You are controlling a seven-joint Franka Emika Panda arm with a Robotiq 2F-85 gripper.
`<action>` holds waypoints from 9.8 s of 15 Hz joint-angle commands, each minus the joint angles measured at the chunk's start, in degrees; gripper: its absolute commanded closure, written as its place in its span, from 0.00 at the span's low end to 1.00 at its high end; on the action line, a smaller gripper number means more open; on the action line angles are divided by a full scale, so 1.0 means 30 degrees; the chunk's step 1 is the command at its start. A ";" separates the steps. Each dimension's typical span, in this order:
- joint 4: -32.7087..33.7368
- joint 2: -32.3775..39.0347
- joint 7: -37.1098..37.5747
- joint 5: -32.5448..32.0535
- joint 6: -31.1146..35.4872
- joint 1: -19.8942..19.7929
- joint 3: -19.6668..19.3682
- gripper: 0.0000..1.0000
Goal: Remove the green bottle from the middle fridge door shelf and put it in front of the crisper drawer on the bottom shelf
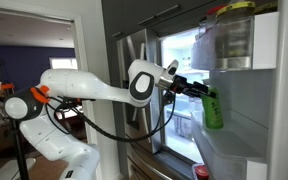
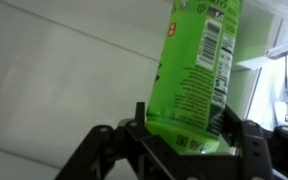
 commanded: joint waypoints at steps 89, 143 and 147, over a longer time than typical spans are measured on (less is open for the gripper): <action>0.3103 1.6657 -0.3727 0.4375 0.9792 1.3810 -0.4103 0.00; -0.1311 -0.3824 -0.1748 0.4927 -1.1282 0.9189 0.0543 0.00; -0.2111 -0.4497 -0.1161 0.5464 -1.1128 0.9195 0.0331 0.00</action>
